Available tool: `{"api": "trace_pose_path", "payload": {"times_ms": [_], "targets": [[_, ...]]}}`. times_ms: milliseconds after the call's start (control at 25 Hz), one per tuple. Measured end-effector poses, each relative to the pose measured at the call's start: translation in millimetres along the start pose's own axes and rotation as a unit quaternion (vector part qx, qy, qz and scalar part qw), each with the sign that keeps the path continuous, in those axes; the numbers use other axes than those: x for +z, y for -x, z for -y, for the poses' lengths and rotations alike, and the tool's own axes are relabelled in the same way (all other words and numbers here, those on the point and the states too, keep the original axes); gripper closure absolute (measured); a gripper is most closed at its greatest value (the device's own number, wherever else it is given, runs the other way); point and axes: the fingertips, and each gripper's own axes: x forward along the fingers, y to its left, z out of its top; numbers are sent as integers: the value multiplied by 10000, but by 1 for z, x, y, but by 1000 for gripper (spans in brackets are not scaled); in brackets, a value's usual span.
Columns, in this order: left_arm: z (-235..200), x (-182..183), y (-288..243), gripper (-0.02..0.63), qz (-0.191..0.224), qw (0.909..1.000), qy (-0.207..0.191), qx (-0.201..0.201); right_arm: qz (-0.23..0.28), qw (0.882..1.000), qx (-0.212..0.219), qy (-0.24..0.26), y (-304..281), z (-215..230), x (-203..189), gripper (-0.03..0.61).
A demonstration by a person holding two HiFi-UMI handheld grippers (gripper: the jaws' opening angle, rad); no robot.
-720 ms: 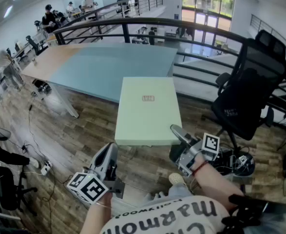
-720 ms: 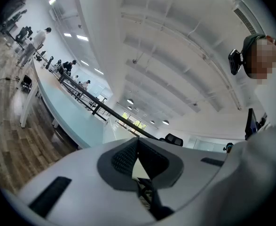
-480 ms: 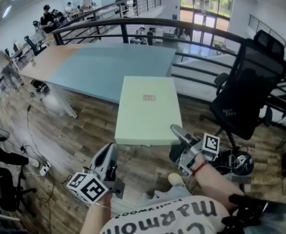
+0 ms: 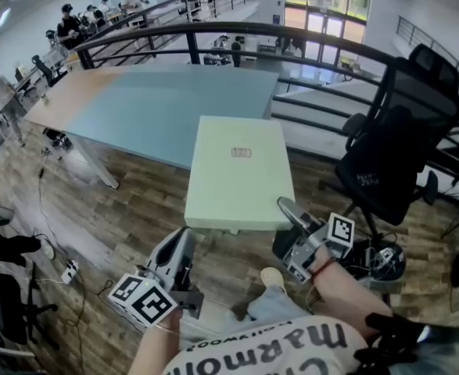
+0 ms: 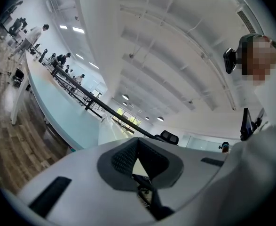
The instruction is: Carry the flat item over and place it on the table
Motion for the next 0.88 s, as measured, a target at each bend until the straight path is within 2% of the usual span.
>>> {"api": "trace_pose_path", "payload": {"times_ms": [280, 640, 880], "targets": [[-4, 5, -66, 611, -83, 10000, -47, 7, 7, 9999, 23, -97, -21, 2, 64, 272], [-8, 12, -165, 611, 147, 9998, -102, 97, -422, 9990, -34, 167, -53, -6, 150, 272], [-15, 18, -216, 611, 344, 9991, -111, 232, -578, 9983, 21, 92, -81, -7, 195, 272]]}}
